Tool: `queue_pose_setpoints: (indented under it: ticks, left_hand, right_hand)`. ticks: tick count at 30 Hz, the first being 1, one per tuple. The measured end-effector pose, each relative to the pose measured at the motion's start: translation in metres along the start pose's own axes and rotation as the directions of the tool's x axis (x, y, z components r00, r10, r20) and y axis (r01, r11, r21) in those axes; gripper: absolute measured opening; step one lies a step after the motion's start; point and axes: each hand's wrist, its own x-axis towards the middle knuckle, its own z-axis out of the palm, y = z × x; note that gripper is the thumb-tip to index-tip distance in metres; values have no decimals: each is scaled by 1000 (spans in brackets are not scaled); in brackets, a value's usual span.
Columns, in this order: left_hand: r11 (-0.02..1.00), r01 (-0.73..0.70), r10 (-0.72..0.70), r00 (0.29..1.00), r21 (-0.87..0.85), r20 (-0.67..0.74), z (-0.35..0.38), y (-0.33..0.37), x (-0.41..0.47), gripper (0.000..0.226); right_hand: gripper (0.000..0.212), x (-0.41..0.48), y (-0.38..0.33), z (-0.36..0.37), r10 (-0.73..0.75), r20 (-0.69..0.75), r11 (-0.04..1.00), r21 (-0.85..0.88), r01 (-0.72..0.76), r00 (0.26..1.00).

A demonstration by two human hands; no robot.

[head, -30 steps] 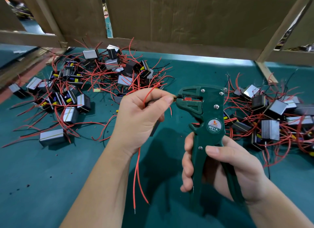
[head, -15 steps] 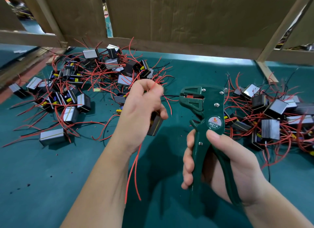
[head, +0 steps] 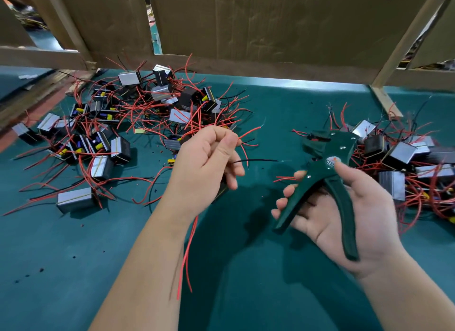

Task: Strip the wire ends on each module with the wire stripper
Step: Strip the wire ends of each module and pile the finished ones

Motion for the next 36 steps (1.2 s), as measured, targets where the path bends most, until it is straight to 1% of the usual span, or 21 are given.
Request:
queue_pose_setpoints:
  ticks: [2,3,5,8,9,11,13,16,21,26,29,36]
  left_hand:
    - [999,17,-16,999,-49,30,1,3,-1,18]
    - [997,20,-16,999,-78,41,2,4,-2,17]
    - [994,14,-8,999,-111,51,2,6,-3,13]
    - [996,7,-4,1000,-92,31,1,6,-3,14]
    - [997,1,0,1000,-82,17,1,6,-2,13]
    - [998,-16,15,1000,-69,-20,0,6,-2,9]
    - [998,-26,22,997,-63,-68,-1,6,-1,9]
    - [997,-55,49,993,-54,-111,0,6,0,11]
    - [995,-97,98,992,15,-74,3,9,-1,5]
    - [996,-93,92,994,-12,-64,4,7,-1,4]
    - [994,-109,107,992,-26,-64,5,6,-2,6]
    - [991,-135,135,989,7,-54,4,7,-2,13]
  right_hand:
    - [49,2,1,0,57,-31,996,-63,-59,998]
    - [49,1,2,0,83,-5,993,-82,-83,997]
    - [49,0,6,2,118,118,989,-101,-107,986]
    - [52,-5,11,4,152,350,984,-140,-109,924]
    - [53,-7,13,3,167,400,982,-152,-114,901]
    - [52,-8,14,1,183,455,980,-158,-124,871]
    - [51,-9,15,2,184,470,981,-145,-130,863]
    - [53,-9,14,2,177,447,981,-154,-120,877]
    - [51,-10,13,4,176,476,978,-182,-99,862]
    - [50,-11,13,4,167,469,976,-201,-79,867]
    - [50,-11,13,3,165,462,976,-202,-78,871]
    - [46,-10,12,1,169,469,971,-231,-64,867]
